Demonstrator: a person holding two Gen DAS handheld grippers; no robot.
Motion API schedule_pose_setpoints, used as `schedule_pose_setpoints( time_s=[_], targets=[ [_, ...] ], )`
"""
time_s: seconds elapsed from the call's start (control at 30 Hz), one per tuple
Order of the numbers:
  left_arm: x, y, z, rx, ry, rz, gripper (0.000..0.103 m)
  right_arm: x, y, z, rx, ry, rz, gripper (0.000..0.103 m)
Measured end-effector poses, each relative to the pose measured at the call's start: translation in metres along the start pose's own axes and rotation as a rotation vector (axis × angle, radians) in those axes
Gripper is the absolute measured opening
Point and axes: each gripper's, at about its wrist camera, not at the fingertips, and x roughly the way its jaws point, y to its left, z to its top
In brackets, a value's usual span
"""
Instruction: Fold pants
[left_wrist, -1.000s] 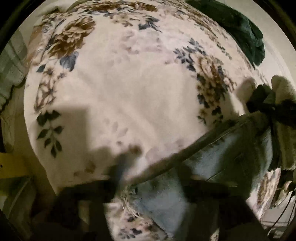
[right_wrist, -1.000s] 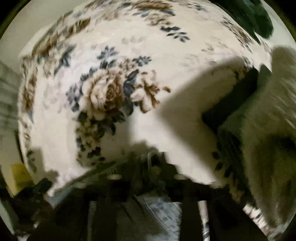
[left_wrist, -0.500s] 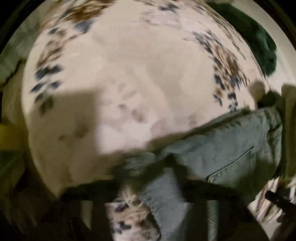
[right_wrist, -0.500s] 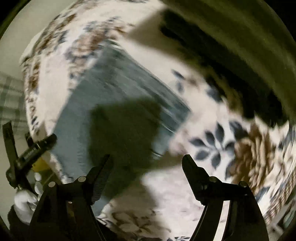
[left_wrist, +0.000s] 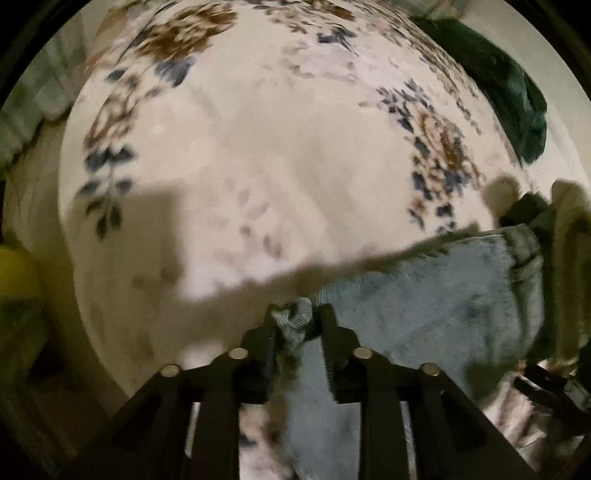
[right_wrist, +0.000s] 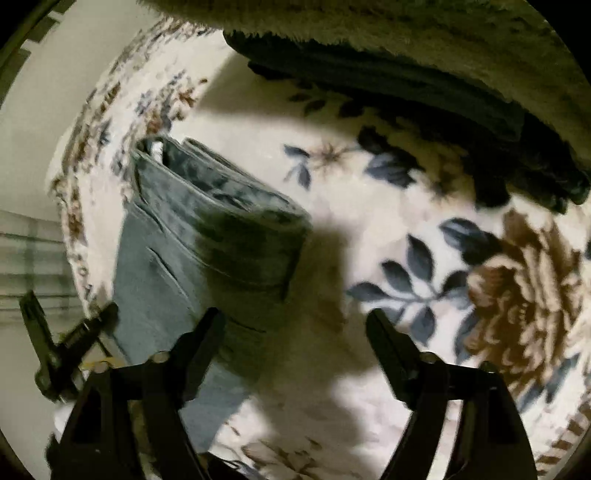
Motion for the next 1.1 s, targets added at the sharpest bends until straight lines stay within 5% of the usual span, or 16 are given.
schedule_pose_setpoints(
  time_s=[0.07,0.13,0.37,0.5,0.8,1.1],
  targets=[
    [-0.016,0.004,-0.019,-0.085,0.002,-0.055,0.056,0.0,-0.002,0.005,0.013,-0.005,0.042,0.092],
    [-0.031,0.008,-0.044,-0.183,0.0,-0.12,0.072,0.001,-0.007,0.008,0.025,0.0,0.079,0.092],
    [-0.016,-0.013,-0.157,-0.579,0.161,-0.337,0.073,0.0,-0.022,-0.002,0.017,0.038,0.146,0.092],
    [0.022,-0.034,-0.189,-0.75,0.194,-0.432,0.073,-0.006,-0.033,-0.012,-0.025,0.065,0.14,0.092],
    [0.053,-0.023,-0.172,-1.011,0.048,-0.432,0.073,0.005,-0.039,-0.01,-0.086,0.096,0.174,0.092],
    [0.053,-0.036,-0.152,-1.109,0.012,-0.354,0.073,0.05,-0.029,0.021,0.019,0.05,0.337,0.092]
  ],
)
